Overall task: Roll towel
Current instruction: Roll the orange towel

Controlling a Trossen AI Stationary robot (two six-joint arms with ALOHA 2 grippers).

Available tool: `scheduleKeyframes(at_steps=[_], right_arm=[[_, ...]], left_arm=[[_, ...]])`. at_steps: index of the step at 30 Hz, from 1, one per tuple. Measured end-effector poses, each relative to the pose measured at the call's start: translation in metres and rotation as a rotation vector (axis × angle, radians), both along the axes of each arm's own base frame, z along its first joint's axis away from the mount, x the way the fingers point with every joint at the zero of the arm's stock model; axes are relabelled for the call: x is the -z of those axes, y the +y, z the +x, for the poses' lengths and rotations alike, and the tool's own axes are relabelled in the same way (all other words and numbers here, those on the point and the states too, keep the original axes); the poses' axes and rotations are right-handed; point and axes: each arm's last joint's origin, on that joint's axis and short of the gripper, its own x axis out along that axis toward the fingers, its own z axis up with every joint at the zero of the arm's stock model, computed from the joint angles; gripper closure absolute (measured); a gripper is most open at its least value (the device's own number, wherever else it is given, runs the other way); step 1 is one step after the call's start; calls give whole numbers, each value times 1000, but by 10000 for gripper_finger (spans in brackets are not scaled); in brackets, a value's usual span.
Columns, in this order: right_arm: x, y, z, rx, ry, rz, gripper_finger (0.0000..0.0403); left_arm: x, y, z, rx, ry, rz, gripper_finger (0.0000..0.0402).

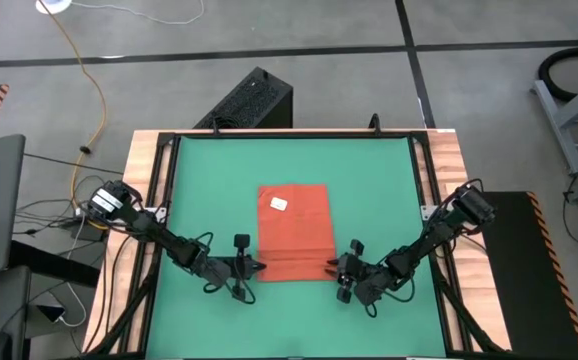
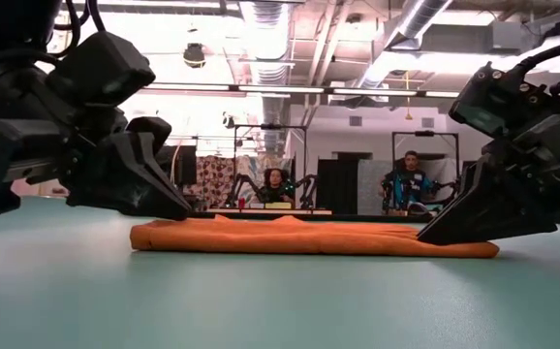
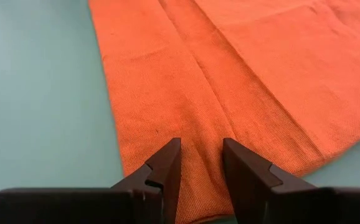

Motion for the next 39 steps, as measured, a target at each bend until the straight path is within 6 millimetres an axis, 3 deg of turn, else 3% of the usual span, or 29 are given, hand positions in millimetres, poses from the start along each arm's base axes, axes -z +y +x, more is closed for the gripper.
scheduleKeyframes(at_steps=[13, 20, 24, 32, 39], right_arm=[[-7, 3, 1, -39, -32, -17, 264], [-56, 9, -4, -135, -170, -89, 262], [-72, 12, -7, -190, -220, -138, 240], [-44, 13, -2, -237, -116, -249, 131], [-20, 15, 0, -276, -44, -287, 112]], left_arm=[[23, -1, 1, -30, 43, -16, 401], [28, 1, -2, -56, 91, -55, 401], [30, 1, -3, -73, 106, -71, 401], [31, 2, -4, -80, 122, -76, 401], [31, 2, -4, -95, 118, -87, 401]])
